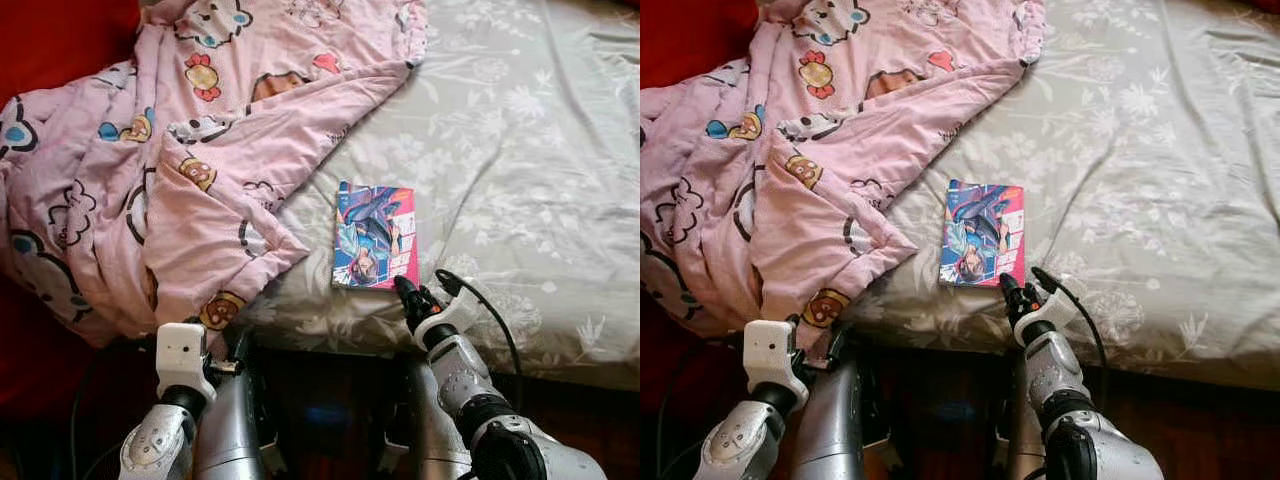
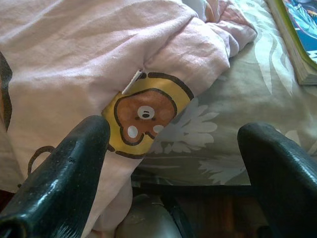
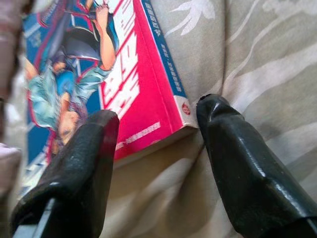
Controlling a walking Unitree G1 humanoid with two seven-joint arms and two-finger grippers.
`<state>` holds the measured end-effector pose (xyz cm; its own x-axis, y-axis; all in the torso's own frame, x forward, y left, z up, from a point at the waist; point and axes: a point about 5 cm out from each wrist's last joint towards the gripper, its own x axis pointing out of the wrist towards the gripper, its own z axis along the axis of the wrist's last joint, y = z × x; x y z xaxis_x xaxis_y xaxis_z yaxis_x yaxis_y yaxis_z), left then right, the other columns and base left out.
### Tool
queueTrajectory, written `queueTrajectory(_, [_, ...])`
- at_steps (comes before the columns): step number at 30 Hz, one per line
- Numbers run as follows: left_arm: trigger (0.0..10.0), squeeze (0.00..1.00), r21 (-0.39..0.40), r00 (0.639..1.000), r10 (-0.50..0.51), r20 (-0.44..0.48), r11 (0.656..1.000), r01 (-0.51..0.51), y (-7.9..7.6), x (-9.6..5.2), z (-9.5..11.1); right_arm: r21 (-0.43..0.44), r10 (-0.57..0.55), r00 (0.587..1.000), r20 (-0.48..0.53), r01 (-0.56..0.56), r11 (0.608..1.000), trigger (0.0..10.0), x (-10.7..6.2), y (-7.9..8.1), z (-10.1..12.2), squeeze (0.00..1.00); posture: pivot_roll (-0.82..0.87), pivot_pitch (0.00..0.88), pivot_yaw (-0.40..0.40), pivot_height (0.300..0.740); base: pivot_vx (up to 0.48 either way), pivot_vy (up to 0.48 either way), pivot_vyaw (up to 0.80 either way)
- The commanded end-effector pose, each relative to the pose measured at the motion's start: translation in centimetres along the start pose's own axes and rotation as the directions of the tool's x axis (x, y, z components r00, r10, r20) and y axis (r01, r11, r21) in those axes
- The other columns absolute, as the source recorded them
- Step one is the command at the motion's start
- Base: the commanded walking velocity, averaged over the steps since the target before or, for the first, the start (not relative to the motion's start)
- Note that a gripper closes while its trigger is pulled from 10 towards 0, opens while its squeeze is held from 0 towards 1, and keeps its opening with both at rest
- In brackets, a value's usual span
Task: Clean up the room
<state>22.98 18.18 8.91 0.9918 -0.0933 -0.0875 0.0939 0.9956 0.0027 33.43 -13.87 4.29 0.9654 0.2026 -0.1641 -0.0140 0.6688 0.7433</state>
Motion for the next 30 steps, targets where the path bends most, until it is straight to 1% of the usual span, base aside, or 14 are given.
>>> queueTrajectory(1, [10.0,0.0,0.003,1.0,0.008,-0.024,1.0,-0.008,0.26,-0.68,-0.3,0.069,0.012,0.998,-0.058,-0.008,0.998,10.0,-0.66,-0.28,-2.04,0.0,0.15,0.367,0.015,0.577,0.0,0.0,0.0])
queueTrajectory(3, [10.0,0.0,0.003,1.0,0.009,-0.025,1.0,-0.009,0.24,-0.75,-0.28,0.067,0.03,0.998,-0.062,-0.026,0.997,10.0,-0.68,-0.1,-2.23,0.0,0.15,0.366,0.015,0.577,0.0,0.0,0.0])
queueTrajectory(8, [10.0,0.0,0.003,1.0,0.009,-0.026,1.0,-0.009,0.14,-0.74,-0.29,0.074,0.036,0.998,-0.061,-0.031,0.997,10.0,-0.67,-0.02,-2.32,0.0,0.15,0.362,0.015,0.577,0.0,0.0,0.0])
queueTrajectory(9, [10.0,0.0,0.003,1.0,0.009,-0.028,1.0,-0.009,0.14,-0.74,-0.33,0.079,0.036,0.998,-0.055,-0.032,0.996,4.6,-0.66,-0.03,-2.26,0.0,0.15,0.362,0.015,0.577,0.0,0.0,0.0])
queueTrajectory(10, [10.0,0.0,0.003,1.0,0.01,-0.029,1.0,-0.01,0.13,-0.75,-0.35,0.084,0.037,0.998,-0.05,-0.033,0.996,0.0,-0.66,-0.04,-2.17,0.0,0.15,0.362,0.015,0.577,0.0,0.0,0.0])
queueTrajectory(30, [10.0,0.0,0.006,1.0,0.009,-0.029,1.0,-0.009,-0.02,-0.33,-0.5,0.083,0.046,0.998,-0.043,-0.043,0.996,0.0,-0.81,-0.21,-2.17,0.0,0.14,0.351,0.013,0.577,0.0,0.0,0.0])
